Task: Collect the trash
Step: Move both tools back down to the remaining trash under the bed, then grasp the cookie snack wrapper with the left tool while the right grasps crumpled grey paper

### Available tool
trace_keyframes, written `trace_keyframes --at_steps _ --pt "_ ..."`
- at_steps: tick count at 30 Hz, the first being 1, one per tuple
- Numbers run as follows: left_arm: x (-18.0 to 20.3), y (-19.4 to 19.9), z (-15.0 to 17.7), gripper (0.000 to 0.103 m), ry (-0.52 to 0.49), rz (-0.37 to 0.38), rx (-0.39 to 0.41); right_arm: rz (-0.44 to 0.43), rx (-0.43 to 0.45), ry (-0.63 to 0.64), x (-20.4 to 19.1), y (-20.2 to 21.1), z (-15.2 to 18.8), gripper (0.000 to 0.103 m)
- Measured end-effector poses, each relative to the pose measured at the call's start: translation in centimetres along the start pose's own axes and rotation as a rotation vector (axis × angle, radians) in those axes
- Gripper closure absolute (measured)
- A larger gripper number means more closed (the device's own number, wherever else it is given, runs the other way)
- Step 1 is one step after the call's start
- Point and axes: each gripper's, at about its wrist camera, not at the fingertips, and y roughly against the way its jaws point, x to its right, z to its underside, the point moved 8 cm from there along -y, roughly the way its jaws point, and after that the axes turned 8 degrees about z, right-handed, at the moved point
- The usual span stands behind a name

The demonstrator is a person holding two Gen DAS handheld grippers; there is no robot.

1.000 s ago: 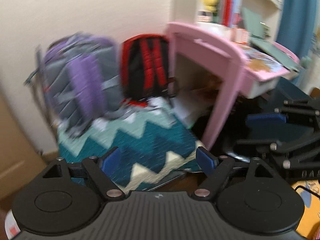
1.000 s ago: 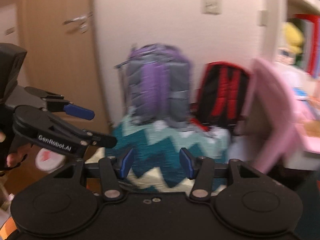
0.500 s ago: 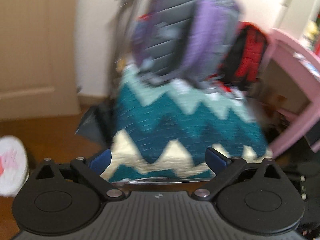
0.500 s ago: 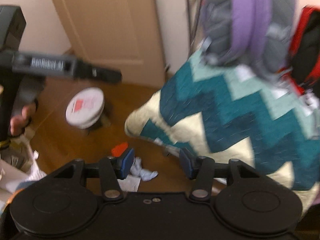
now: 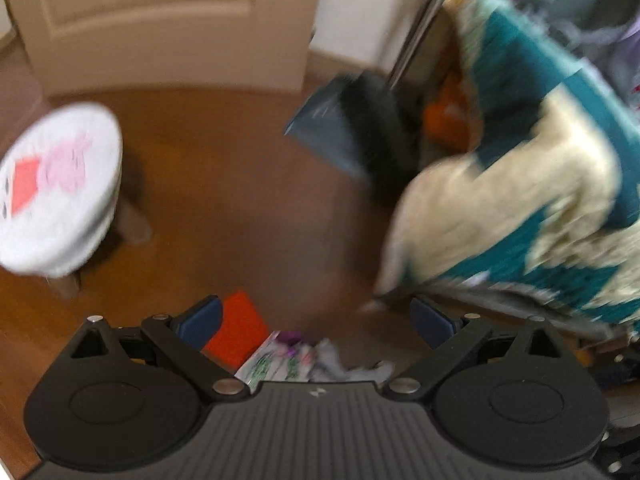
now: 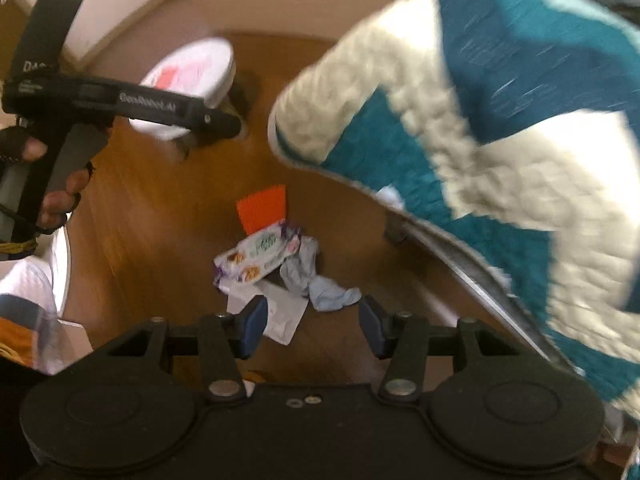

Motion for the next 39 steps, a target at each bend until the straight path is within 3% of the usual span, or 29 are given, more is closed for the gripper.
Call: trace_keyframes --at_steps 3,16,20,24,28,32,34,36,39 --pt "-3.0 -3.7 2.6 0.003 0.021 -0.048 -0.052 -0.009 -0.045 0.061 -0.5 -4.1 0.0 0.053" --pt "-9.5 -15.8 10.0 0.005 0.054 -0.057 -0.256 0.002 -0.207 0.376 -3.6 -18.7 1.0 0.053" --pt "-10.4 -18.0 11.3 0.008 0.068 -0.049 -0.293 0.010 -0.225 0.463 -4.4 -21.9 1.3 0.053" --pt "-10.9 -19.8 12.5 0.017 0.061 -0.050 -0.332 0.024 -0.258 0.507 -4.8 -24.7 1.6 0.053" --pt "-11.8 -20.6 13.4 0.024 0.104 -0.056 -0.327 0.037 -0.283 0.526 -5.2 -26.7 1.8 0.053" --pt "-11.6 -20.5 13.5 0.026 0.063 -0.077 -0.308 0.035 -0.275 0.554 -6.1 -27.8 1.6 0.053" --pt "-11.3 -20.3 13.6 0.033 0.038 -0.110 -0.307 0.049 -0.277 0.572 -6.3 -28.5 1.7 0.053" --pt "-10.9 -20.2 13.6 0.051 0.027 -0.132 -0.294 0.066 -0.277 0.583 -6.5 -29.1 1.9 0.053" --pt "-10.7 -19.9 13.6 0.066 0.022 -0.147 -0.286 0.092 -0.288 0.577 -6.3 -29.6 2.1 0.056"
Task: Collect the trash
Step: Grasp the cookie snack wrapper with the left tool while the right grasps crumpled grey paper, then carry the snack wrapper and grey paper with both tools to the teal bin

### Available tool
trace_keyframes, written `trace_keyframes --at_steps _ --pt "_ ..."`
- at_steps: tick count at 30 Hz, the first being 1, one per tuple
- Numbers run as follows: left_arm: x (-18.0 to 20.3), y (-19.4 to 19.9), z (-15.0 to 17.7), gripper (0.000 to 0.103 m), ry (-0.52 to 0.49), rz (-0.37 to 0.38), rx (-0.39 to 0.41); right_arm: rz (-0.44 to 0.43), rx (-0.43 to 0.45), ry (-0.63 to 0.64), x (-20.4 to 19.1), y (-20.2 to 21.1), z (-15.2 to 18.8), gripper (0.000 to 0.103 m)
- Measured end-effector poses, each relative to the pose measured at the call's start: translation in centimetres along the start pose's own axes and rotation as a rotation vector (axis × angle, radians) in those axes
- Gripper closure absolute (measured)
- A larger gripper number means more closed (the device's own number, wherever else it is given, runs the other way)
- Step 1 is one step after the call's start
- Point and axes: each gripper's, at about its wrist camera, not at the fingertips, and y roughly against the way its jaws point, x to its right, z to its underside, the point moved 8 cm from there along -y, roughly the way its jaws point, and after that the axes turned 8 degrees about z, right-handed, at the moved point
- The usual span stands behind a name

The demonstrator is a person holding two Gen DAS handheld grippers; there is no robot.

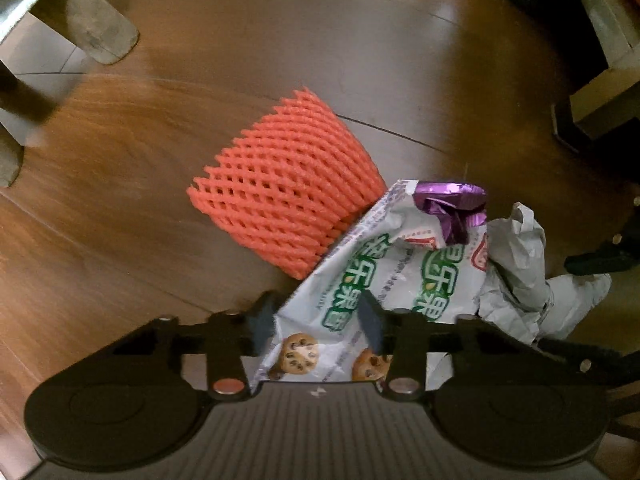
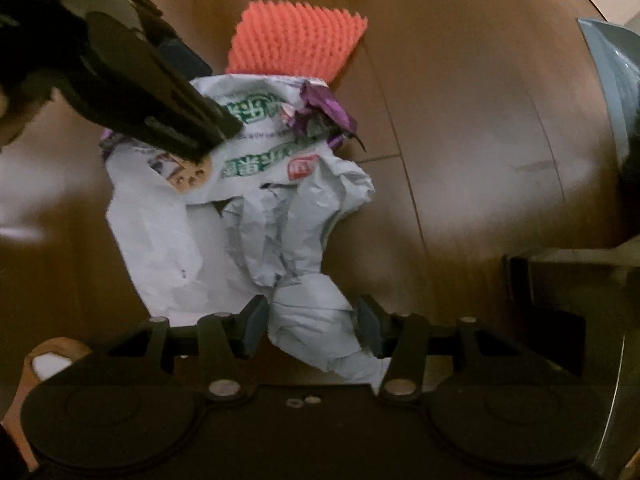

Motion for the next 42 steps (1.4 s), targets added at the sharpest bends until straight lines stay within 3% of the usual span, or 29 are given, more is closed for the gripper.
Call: trace_keyframes --at_steps 5,7,12,22,30,36,42 --pt "-0.1 0.7 -0.5 0.084 0.045 0.021 -0.001 0.031 0.003 0.021 0.2 0.2 0.4 0.060" --pt "-0.3 0.8 -0.4 0.087 0.066 0.027 -0.004 0.052 0.012 0.011 0.6 0.5 0.5 0.061" --pt "0.0 2.1 -0.2 0.098 0.079 0.044 -0.005 0.013 0.023 -0.109 2.1 2.2 1.5 0.063" --pt "1.0 8.1 -0.5 0.100 0.046 0.048 0.053 0.057 0.093 -0.276 4.8 8.9 7.0 0.064" --pt "3.3 18.1 -1.7 0.101 -0.051 0.024 0.172 0.107 0.146 -0.436 7.5 18.0 14.5 0.064" --pt "5.9 28.2 -2.8 0.101 -0.098 0.030 0.342 0.156 0.240 -0.582 8.9 27.0 19.5 0.065" --pt "10.2 39.5 -2.9 0.101 -0.158 0.058 0.533 0.232 0.394 -0.713 9.4 37.4 22.5 0.065"
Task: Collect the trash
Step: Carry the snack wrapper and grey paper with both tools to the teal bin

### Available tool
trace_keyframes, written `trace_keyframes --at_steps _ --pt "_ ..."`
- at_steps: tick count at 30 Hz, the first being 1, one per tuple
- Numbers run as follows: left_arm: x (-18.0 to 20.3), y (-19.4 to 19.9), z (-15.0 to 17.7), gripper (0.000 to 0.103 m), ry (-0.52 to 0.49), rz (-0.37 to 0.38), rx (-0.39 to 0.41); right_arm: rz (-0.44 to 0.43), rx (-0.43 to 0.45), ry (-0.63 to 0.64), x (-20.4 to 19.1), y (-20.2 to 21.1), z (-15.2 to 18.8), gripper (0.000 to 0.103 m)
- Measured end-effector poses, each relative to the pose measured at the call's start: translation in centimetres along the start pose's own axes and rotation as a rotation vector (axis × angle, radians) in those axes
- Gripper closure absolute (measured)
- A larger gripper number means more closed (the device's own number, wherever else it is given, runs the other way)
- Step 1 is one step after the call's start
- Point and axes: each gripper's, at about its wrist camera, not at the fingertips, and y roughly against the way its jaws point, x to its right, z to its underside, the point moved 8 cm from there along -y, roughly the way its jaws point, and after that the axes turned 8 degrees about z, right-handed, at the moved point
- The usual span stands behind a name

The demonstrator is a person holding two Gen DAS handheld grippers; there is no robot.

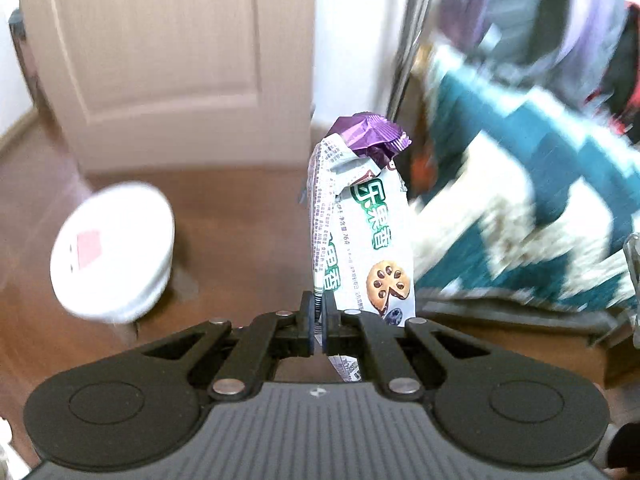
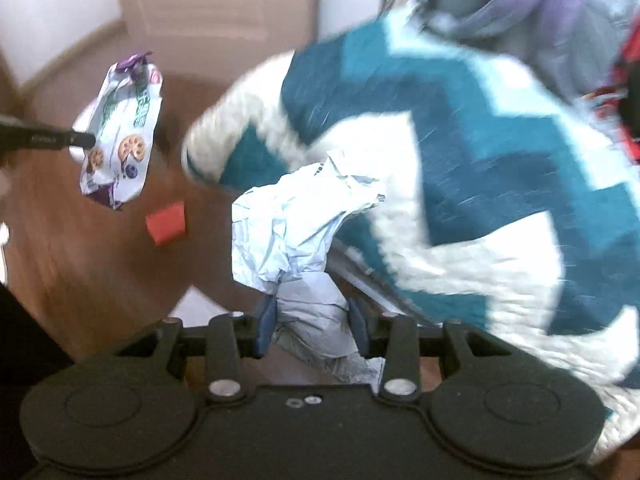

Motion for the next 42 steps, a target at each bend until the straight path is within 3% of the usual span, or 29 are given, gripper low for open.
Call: trace_keyframes --at_steps 6,12,18,25,29,34,42 --pt "5.9 8.3 -4.8 0.101 -0.119 0.059 0.149 0.062 0.171 -0.077 3.5 11.4 -1.3 0.065" --pt "14.5 16.1 -8.3 0.101 -0.248 0.152 0.260 0.112 0.298 -0.196 8.6 22.2 -0.4 0.065" --pt "25.6 21.9 -11.4 0.101 -0.371 0.294 0.335 0.202 0.421 -0.283 14.5 32.2 2.2 0.065" --pt "41.2 27.4 -13.2 0.101 -0.516 0.490 0.398 0.360 0.523 -0.387 21.9 41.7 6.4 0.065" --pt "50.0 29.5 -13.3 0.101 -0.602 0.596 0.417 0.462 0.533 -0.450 26.1 45.6 9.0 0.065" --pt "60.0 31.7 -12.4 0.101 -0.687 0.707 0.398 0.573 0.480 -0.535 31.6 48.7 13.0 0.065" --pt "73.4 33.7 -10.0 0.101 -0.817 0.807 0.376 0.682 0.364 -0.653 38.2 50.0 19.4 0.065"
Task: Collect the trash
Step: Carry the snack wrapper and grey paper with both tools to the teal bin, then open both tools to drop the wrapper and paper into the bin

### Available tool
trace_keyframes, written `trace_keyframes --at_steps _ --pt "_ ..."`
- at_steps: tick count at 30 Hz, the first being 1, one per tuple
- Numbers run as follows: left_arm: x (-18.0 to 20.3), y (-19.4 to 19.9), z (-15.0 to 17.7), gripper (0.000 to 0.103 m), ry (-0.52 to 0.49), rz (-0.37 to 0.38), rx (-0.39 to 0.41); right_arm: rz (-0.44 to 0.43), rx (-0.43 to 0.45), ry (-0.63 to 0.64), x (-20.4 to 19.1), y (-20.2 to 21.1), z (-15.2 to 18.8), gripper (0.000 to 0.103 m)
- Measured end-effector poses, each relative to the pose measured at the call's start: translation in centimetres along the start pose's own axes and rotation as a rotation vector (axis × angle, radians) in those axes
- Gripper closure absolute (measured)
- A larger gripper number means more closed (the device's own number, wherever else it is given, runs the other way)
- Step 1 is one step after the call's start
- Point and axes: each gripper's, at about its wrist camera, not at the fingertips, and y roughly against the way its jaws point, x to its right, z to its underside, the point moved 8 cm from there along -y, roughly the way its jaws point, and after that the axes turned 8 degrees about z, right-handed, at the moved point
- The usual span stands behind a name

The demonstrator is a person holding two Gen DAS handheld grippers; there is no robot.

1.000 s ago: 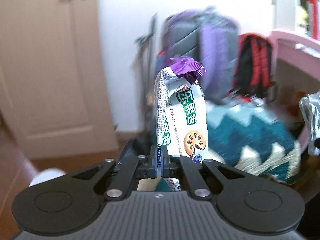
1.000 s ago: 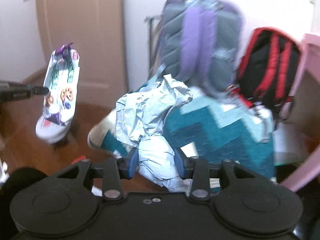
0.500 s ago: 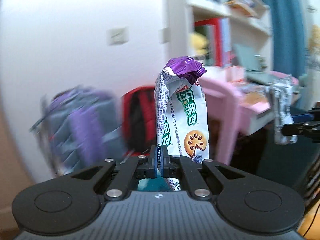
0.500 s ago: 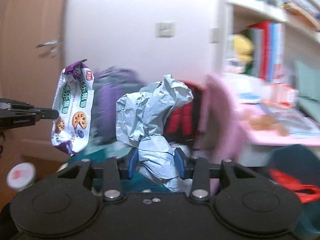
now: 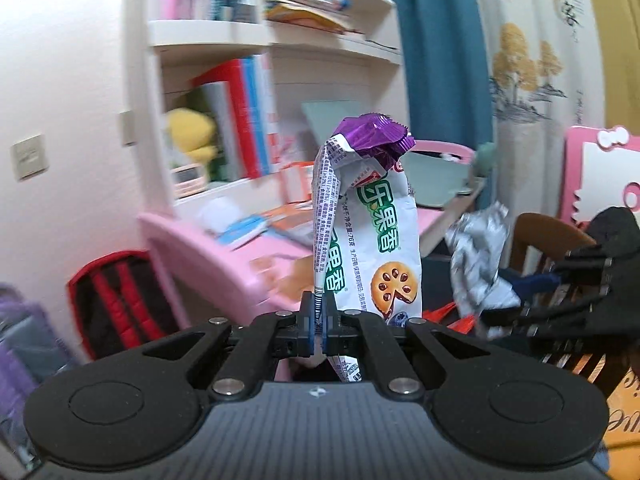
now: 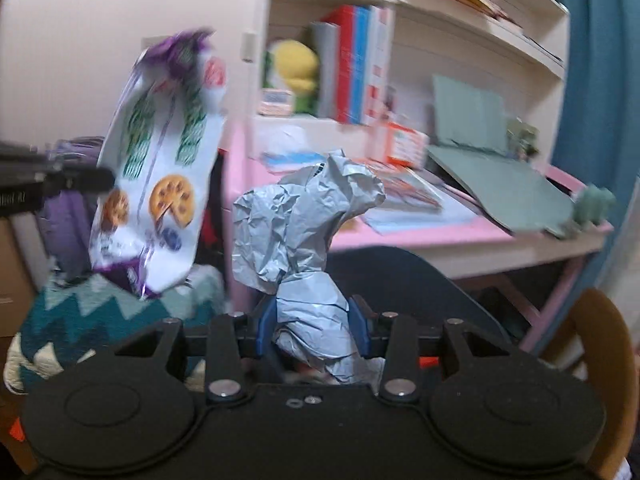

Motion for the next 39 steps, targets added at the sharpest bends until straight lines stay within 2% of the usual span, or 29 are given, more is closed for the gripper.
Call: trace_keyframes --at_steps 5,10,17,23,28,35,39 --pt "4.0 -4.9 -1.6 0.100 -0.074 0.035 -0.037 0.040 -0.042 -0.017 2.7 -1.5 1.8 0.065" --pt "6.7 -9.4 -0.6 0.100 -0.114 0.061 -0.108 0.040 -0.085 -0.012 3.6 -3.2 3.0 0.065" --pt "8.0 -14.4 1.8 0.100 -0.140 0.081 -0.228 0.044 -0.166 0.006 3.2 -5.6 5.0 0.065" --pt "8.1 -17.0 3.7 0.100 -0.115 0.104 -0.307 0.054 -0.241 0.016 3.5 -7.3 6.5 0.062" --pt "8.5 -18.7 5.1 0.100 -0.109 0.119 -0.377 0.086 -0.265 0.033 3.5 -7.7 7.0 0.061" --pt "8.8 -19.7 6.8 0.097 -0.094 0.127 -0.452 0.122 -0.265 0.050 3.6 -7.9 6.9 0.061" --pt "8.6 -19.8 7.4 0.094 -0.053 0.138 -0.474 0.133 -0.249 0.046 3.8 -7.6 6.7 0.060"
